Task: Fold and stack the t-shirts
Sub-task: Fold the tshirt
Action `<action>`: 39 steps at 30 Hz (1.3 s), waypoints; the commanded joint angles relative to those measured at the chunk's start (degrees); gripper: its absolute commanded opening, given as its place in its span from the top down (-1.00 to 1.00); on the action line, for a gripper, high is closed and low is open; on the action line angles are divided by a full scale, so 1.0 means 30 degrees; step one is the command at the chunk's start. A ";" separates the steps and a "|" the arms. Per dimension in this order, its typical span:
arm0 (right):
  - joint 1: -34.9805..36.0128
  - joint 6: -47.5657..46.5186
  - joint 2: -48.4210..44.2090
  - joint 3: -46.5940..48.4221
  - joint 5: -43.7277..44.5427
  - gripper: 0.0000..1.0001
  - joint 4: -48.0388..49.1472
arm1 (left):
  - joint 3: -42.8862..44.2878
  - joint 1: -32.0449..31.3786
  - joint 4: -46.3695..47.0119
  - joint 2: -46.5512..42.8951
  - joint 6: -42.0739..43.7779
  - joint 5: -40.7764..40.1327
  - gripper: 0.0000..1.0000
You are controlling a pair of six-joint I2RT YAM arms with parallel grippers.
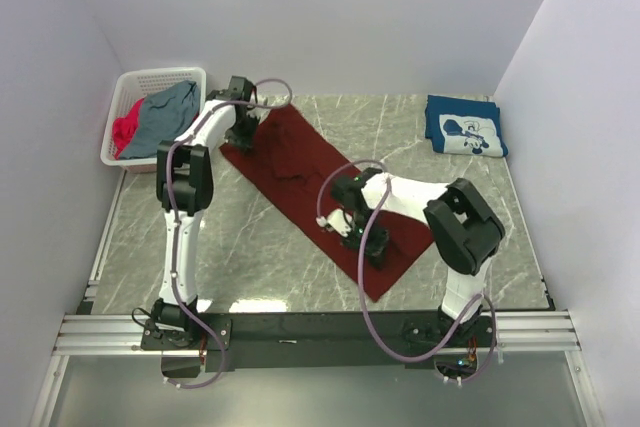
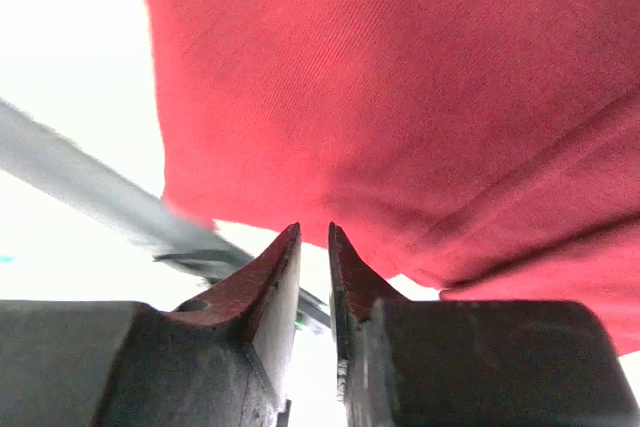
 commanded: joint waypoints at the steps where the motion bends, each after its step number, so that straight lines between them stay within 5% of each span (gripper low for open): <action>1: -0.1385 0.0186 -0.2108 0.3040 -0.4735 0.49 -0.2132 | 0.2656 -0.0052 0.0515 -0.0629 -0.0242 0.1021 0.95; 6: -0.4984 -0.0695 -0.2493 0.4455 -0.3424 0.46 -0.2694 | -0.2427 -0.0461 0.2512 -0.4871 -0.0737 0.1843 0.80; 11: -0.6574 -0.0521 -0.0444 0.5421 -0.0700 0.50 -0.0940 | -0.6243 -0.1399 0.2572 -0.6550 -0.1766 0.3979 0.86; 22: -0.6693 0.0357 0.2752 0.4635 0.0448 0.55 0.0529 | -0.8245 -0.1634 0.2661 -0.7196 -0.3611 0.4071 0.97; 30: -0.2894 0.1353 0.2461 0.0915 -0.1278 0.54 0.0764 | -0.7015 -0.1371 0.1840 -0.6025 -0.4227 0.3838 0.98; 39: 0.1800 0.1652 0.1379 0.1815 -0.9150 0.39 -0.0669 | -0.6340 -0.1253 0.1605 -0.4561 -0.4198 0.3338 0.96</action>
